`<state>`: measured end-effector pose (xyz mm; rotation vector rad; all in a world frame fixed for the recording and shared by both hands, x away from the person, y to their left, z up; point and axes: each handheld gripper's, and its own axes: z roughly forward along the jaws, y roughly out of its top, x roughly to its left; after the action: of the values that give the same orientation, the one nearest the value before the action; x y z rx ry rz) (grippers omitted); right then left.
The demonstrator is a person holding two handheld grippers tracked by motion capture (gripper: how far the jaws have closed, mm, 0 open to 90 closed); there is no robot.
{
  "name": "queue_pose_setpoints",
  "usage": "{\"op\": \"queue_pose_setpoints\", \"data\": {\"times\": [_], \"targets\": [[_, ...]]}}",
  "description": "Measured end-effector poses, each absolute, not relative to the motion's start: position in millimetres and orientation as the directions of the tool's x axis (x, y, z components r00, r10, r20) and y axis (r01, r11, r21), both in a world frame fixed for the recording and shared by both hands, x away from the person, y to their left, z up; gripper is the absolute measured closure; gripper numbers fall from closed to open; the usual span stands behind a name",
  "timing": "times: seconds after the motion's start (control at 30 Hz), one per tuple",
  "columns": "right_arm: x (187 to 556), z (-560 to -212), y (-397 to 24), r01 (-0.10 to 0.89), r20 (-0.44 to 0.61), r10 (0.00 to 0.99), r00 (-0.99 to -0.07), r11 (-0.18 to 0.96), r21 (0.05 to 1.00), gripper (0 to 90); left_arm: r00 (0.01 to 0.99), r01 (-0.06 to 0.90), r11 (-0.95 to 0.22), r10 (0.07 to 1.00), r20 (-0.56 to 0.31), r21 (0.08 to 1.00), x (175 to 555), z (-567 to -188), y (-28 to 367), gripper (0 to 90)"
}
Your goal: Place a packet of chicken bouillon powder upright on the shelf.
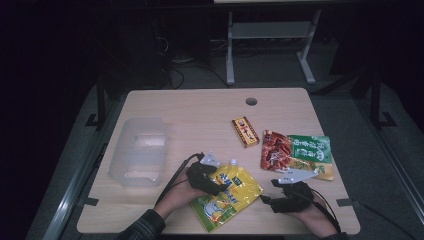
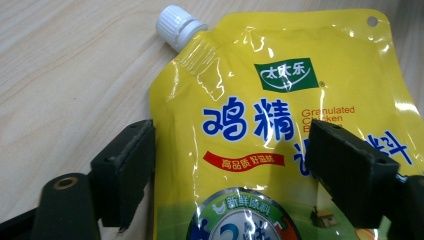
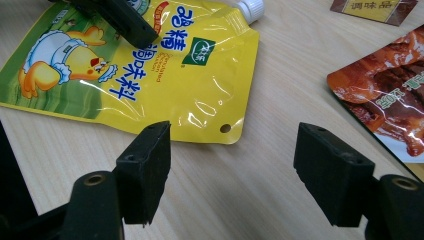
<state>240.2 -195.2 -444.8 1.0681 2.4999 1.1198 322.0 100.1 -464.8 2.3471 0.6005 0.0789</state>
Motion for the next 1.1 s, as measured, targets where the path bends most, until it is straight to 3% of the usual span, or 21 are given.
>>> {"op": "queue_pose_setpoints", "data": {"times": [0.2, 0.33, 0.43, 0.77, 1.1], "targets": [[240.7, -443.8, -196.3, 0.535, 0.093, 0.699, -0.709, 0.447, 0.717, 30.8, 0.883, 0.416, -0.639, 0.453, -0.121, 0.646, 323.0, -462.1, 101.5, 39.6], [241.1, -443.3, -197.1, 0.538, 0.094, 0.707, -0.701, 0.439, 0.72, 30.8, 0.889, 0.399, -0.658, 0.449, -0.093, 0.638, 327.2, -460.8, 103.1, 61.7], [241.5, -442.8, -198.0, 0.537, 0.092, 0.709, -0.699, 0.435, 0.723, 30.8, 0.89, 0.394, -0.664, 0.449, -0.083, 0.635, 327.1, -460.3, 100.8, 70.2], [241.7, -441.8, -199.4, 0.534, 0.092, 0.713, -0.695, 0.426, 0.73, 30.6, 0.884, 0.405, -0.647, 0.457, -0.097, 0.646, 328.5, -459.6, 101.6, 86.0], [242.7, -441.8, -201.1, 0.534, 0.099, 0.711, -0.696, 0.421, 0.733, 29.4, 0.876, 0.429, -0.568, 0.451, -0.171, 0.702, 329.4, -456.8, 110.1, 88.6]]}}
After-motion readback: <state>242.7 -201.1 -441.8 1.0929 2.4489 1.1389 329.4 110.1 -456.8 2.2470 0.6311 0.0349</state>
